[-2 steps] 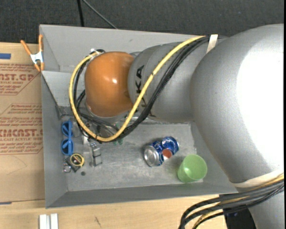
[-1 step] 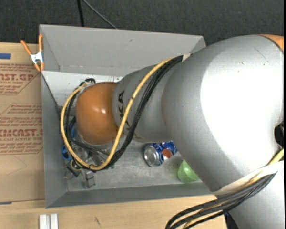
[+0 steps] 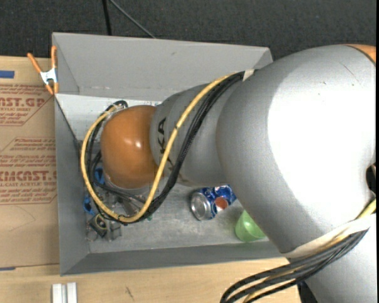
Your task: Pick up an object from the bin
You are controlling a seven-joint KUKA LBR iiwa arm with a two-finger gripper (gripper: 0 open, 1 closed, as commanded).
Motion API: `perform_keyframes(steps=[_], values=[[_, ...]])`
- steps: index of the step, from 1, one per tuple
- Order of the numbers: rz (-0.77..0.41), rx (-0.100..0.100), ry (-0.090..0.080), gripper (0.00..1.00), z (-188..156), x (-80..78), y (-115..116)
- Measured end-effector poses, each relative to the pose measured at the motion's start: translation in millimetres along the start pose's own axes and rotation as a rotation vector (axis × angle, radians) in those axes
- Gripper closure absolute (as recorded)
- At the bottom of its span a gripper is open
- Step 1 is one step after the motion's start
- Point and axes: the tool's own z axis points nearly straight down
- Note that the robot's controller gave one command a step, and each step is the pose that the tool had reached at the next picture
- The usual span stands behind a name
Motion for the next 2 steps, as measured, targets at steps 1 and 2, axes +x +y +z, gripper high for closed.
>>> perform_keyframes(steps=[1, 2], values=[[0.004, 0.001, -0.009, 1.00, -184, -34.7, -10], [-0.195, 0.001, 0.000, 1.00, -193, -15.1, -40]])
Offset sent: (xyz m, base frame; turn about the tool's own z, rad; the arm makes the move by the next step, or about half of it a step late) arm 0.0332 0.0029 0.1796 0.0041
